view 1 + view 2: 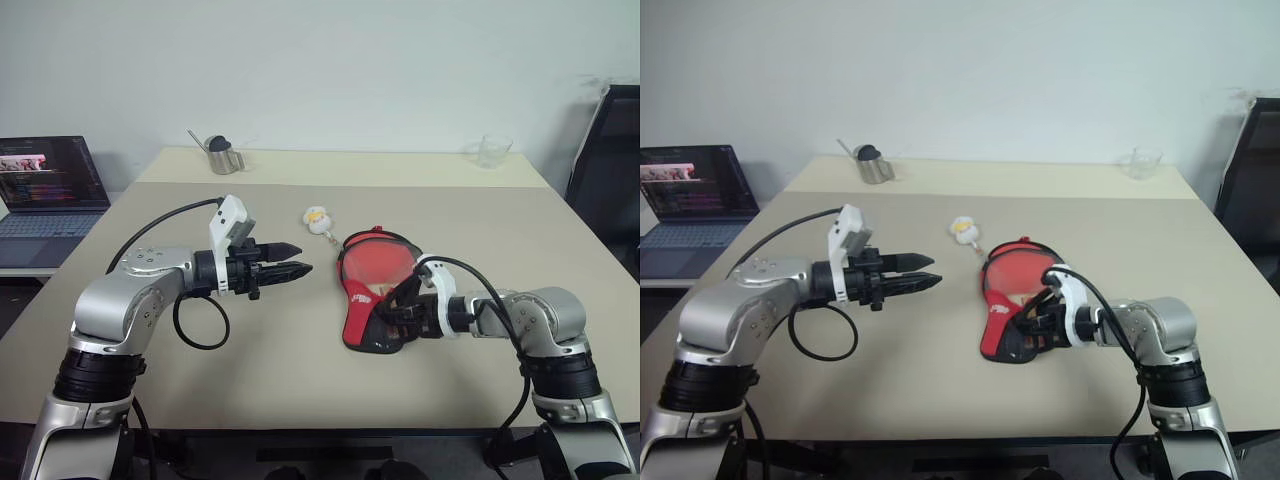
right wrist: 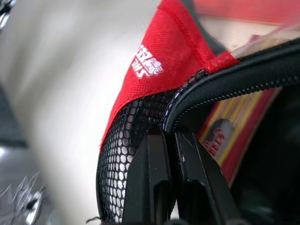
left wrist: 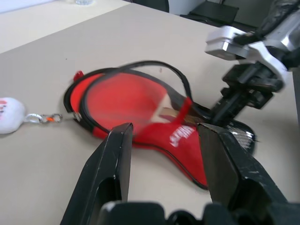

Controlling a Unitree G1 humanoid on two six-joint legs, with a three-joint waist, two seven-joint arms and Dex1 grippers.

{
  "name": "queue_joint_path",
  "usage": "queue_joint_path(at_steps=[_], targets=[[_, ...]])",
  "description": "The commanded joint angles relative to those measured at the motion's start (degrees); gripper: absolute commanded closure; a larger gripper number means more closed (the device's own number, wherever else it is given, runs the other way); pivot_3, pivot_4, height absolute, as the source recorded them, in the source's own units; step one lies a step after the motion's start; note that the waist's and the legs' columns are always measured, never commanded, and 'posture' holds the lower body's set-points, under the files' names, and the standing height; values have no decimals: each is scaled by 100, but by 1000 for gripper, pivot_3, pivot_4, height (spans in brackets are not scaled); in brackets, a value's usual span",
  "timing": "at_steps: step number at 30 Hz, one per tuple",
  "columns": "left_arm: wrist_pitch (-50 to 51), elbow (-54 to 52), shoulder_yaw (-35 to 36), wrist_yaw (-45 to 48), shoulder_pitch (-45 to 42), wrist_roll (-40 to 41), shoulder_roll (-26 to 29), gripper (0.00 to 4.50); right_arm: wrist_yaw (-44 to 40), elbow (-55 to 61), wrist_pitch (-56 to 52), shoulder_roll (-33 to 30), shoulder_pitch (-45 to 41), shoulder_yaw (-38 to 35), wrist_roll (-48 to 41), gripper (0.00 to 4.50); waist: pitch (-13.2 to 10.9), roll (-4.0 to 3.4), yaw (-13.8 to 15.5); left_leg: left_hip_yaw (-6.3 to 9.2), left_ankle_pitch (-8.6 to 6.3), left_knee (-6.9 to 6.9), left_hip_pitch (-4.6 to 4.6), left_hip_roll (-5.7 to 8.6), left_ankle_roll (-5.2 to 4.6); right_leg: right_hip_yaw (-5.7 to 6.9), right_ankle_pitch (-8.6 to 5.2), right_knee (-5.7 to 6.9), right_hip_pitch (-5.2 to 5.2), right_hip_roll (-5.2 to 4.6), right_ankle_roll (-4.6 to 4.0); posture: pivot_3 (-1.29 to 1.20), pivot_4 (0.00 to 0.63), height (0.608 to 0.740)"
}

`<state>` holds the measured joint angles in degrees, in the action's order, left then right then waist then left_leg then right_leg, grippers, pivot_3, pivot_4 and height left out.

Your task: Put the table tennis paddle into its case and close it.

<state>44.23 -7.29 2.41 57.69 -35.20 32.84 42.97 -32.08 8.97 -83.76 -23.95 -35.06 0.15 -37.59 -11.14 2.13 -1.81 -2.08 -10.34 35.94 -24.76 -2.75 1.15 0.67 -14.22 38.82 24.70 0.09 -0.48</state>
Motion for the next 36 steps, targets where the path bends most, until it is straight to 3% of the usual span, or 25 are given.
queue_joint_path(at_steps=[1, 23, 36], targets=[[-84, -86, 33, 49, -134, 9, 54, 2144, -393, 541, -186, -62, 159, 243, -479, 4474, 0, 0, -4, 0, 0, 1, 0, 0, 0, 0, 0, 0, 0, 0, 0, 0, 150, 740], [8, -231, 42, 118, -50, 43, 152, 2144, -313, 1373, -673, 529, 659, 263, -961, 4474, 0, 0, -3, 4, 0, 2, 0, -2, 0, 2, 0, 2, 0, 0, 0, 0, 150, 740], [-109, -161, -11, 105, -96, -41, 110, 2144, -647, 675, 204, -379, -63, 320, -630, 4474, 0, 1, -5, 5, 0, 6, 1, 1, 0, 3, 0, 6, 0, 0, -1, 0, 150, 740]])
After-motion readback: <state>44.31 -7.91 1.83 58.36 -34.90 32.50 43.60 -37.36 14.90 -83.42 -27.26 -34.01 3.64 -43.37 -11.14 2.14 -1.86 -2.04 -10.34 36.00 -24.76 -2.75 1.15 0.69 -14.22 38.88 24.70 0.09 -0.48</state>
